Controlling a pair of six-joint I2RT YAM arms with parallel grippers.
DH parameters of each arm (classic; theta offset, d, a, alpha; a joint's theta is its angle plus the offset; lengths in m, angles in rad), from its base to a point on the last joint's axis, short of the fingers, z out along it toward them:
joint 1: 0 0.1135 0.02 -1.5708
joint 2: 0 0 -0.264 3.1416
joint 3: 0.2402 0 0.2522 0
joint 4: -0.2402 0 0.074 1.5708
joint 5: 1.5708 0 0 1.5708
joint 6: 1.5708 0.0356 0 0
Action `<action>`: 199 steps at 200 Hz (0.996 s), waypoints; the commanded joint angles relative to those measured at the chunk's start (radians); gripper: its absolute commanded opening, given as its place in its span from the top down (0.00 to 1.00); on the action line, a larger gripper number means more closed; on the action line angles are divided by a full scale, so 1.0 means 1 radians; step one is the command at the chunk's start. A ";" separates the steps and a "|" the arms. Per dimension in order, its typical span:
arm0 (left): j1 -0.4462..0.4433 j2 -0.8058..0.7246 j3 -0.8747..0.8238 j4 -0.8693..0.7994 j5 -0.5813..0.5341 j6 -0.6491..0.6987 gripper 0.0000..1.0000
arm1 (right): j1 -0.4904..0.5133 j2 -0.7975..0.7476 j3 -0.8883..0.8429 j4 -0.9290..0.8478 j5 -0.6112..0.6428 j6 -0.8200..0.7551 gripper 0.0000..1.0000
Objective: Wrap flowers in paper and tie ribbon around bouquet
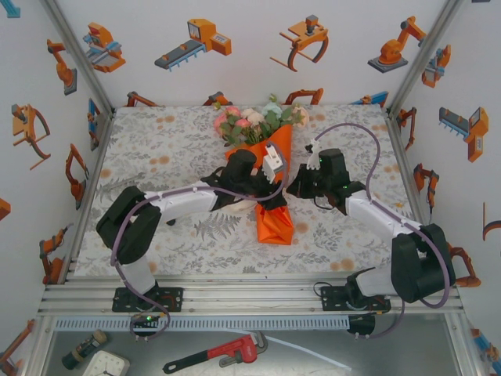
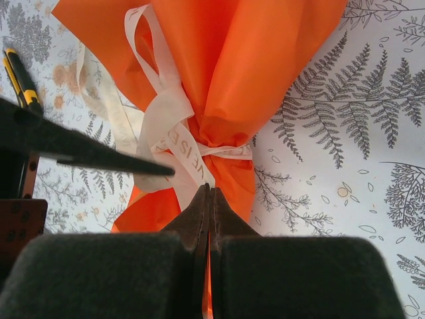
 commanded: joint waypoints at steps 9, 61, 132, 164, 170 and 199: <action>-0.020 0.022 -0.019 0.087 -0.073 0.067 0.42 | 0.004 -0.006 0.028 0.019 -0.028 0.014 1.00; -0.021 0.074 -0.010 0.070 -0.049 0.034 0.63 | 0.005 -0.008 0.027 0.019 -0.026 0.027 1.00; -0.021 0.040 -0.042 0.109 -0.061 0.002 0.97 | 0.004 -0.008 -0.017 0.032 0.052 0.302 0.65; -0.022 0.044 -0.045 0.122 -0.052 -0.012 0.97 | 0.004 0.024 -0.014 0.029 0.087 0.383 0.61; -0.021 0.043 -0.046 0.125 -0.050 -0.013 0.97 | 0.005 0.035 -0.007 0.012 0.093 0.386 0.60; -0.023 0.044 -0.044 0.123 -0.045 -0.010 0.97 | 0.004 0.081 0.002 0.018 0.079 0.398 0.60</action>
